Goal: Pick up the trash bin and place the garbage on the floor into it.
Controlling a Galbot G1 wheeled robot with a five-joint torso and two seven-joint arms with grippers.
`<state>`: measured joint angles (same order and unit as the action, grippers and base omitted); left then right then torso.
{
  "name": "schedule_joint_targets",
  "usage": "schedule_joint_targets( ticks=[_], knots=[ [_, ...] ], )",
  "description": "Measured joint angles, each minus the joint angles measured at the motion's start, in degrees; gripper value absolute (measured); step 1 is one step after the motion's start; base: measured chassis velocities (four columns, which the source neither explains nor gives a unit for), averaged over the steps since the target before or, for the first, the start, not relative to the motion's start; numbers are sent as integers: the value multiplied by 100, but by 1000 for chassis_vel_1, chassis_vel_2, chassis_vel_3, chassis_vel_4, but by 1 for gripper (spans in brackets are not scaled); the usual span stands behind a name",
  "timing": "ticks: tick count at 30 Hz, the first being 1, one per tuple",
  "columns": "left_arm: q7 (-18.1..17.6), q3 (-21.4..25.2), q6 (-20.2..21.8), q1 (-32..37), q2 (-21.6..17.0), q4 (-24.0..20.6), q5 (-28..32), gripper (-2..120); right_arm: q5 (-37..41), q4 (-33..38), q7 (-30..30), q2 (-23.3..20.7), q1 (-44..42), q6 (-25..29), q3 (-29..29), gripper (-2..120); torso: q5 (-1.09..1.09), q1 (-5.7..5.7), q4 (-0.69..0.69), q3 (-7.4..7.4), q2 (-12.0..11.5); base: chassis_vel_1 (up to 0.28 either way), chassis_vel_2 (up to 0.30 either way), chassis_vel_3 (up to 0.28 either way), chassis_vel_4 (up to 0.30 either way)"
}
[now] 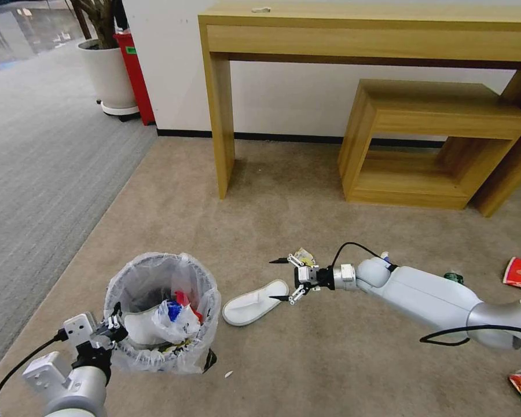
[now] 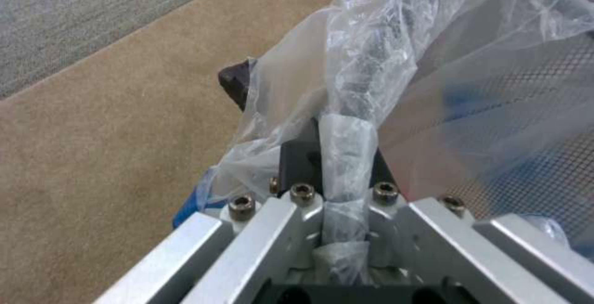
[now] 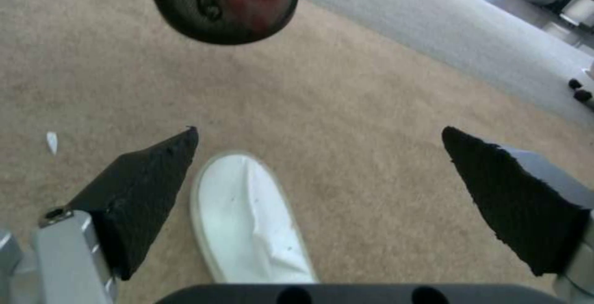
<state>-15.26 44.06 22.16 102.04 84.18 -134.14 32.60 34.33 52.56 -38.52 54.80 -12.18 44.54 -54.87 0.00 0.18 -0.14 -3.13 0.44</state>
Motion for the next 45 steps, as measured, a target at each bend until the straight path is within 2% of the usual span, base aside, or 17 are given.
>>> schedule_joint_targets(
  ticks=[5, 20, 35, 45],
  knots=[
    [15, -38, -29, -23, 60, 65, -55, 0, -216, -370, -71, 169, -236, 156, 187, 100, 1, 0, 0, -1, 0, 0, 0, 0, 0],
    [50, -142, -33, -86, 132, 132, -144, 0, -378, -954, -120, 422, -528, 186, 512, 100, 1, 0, -1, 0, 0, 0, 0, 0, 0],
    [78, -211, -39, -116, 91, 168, -148, 0, -612, -2074, -206, 1316, -750, 186, 964, 100, 0, 0, 2, 0, 0, 0, 0, 0, 0],
    [99, -273, -44, -112, 77, 178, -151, 0, -730, -2300, 11, 1491, -1014, 186, 1176, 100, 0, 0, -1, 0, 0, 0, 0, 0, 0]
  ],
)
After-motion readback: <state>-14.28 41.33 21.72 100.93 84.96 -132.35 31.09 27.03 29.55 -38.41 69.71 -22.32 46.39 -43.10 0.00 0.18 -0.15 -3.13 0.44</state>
